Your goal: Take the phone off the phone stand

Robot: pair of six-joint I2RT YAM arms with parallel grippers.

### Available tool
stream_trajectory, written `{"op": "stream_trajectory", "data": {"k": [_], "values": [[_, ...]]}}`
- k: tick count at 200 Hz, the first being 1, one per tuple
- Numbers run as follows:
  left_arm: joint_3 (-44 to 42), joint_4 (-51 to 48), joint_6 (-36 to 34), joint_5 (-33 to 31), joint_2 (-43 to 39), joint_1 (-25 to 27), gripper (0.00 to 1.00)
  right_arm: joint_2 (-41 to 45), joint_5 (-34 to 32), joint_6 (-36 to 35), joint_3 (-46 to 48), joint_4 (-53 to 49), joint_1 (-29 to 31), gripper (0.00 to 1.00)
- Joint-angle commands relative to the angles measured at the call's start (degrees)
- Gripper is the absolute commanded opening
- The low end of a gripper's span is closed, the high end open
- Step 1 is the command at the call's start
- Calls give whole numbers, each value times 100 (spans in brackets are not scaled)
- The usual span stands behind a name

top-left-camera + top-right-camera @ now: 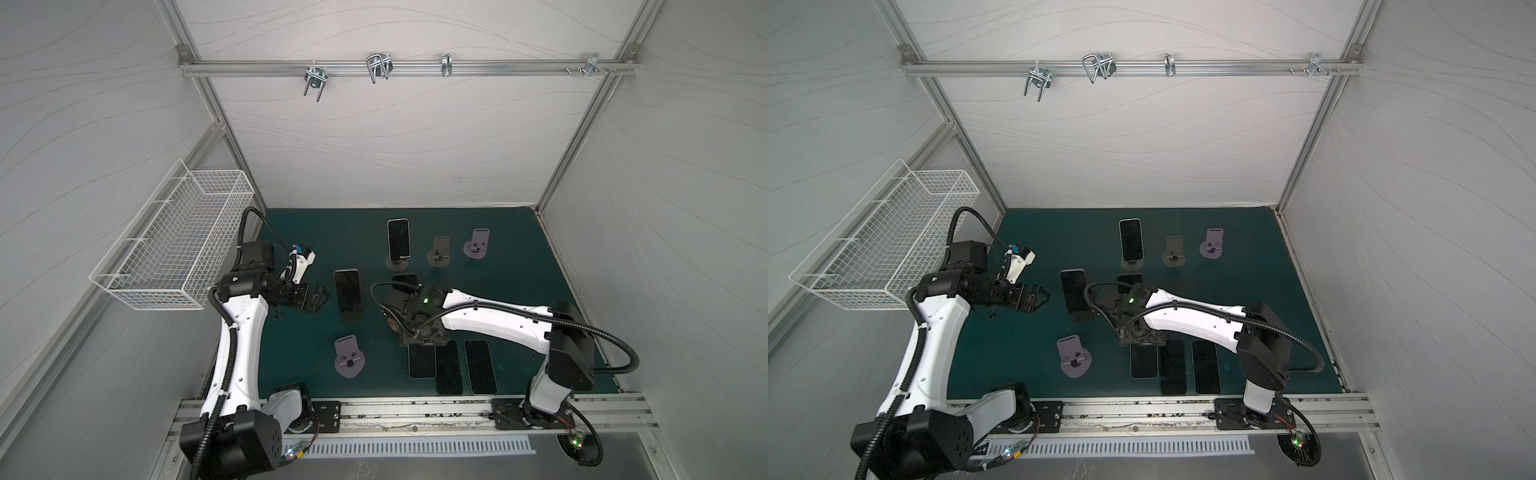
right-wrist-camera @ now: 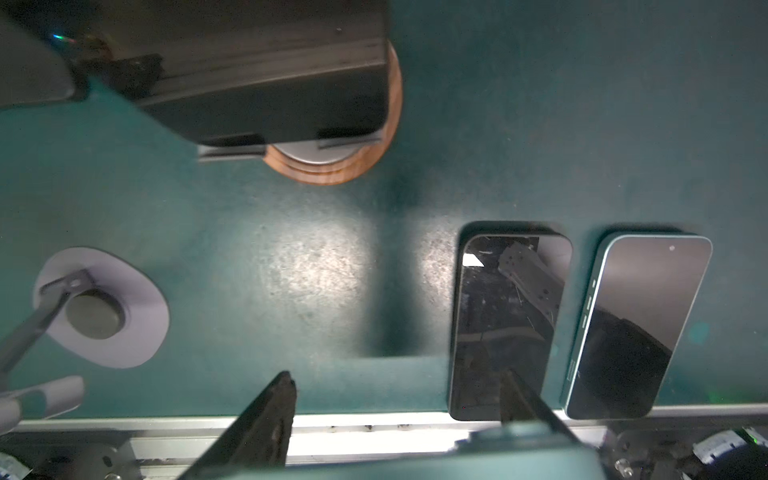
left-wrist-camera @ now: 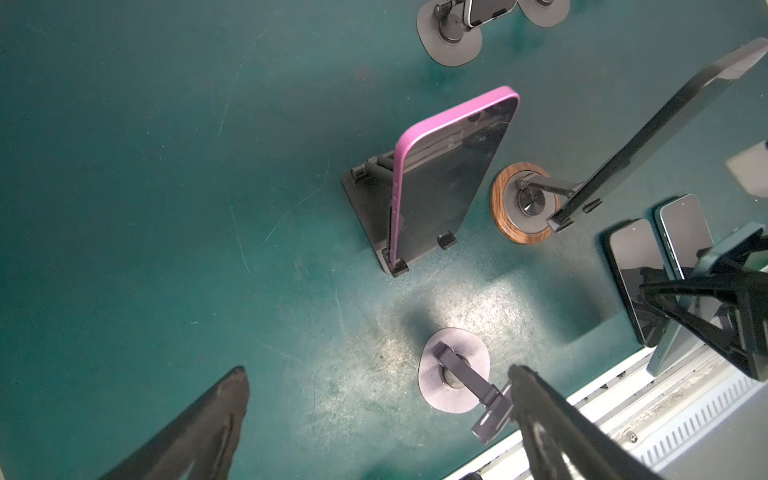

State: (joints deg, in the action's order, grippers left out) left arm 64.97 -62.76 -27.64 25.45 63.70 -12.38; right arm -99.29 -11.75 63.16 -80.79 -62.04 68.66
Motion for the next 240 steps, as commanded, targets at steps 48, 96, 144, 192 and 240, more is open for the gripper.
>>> {"op": "stream_trajectory", "data": {"k": [48,96,144,192,240], "values": [[-2,-21,-216,76,-104,-25,99,-246,758,-98,-76,28,-51,66],[-37,36,-195,30,-60,-28,99,-55,924,-304,260,242,-125,66],[-102,45,-202,39,-55,-27,99,-120,1172,-125,508,480,-57,65],[-142,44,-212,18,-34,-33,99,122,955,14,597,492,-42,66],[-59,5,-154,78,28,-25,99,848,579,-228,707,-4,-398,65]]}}
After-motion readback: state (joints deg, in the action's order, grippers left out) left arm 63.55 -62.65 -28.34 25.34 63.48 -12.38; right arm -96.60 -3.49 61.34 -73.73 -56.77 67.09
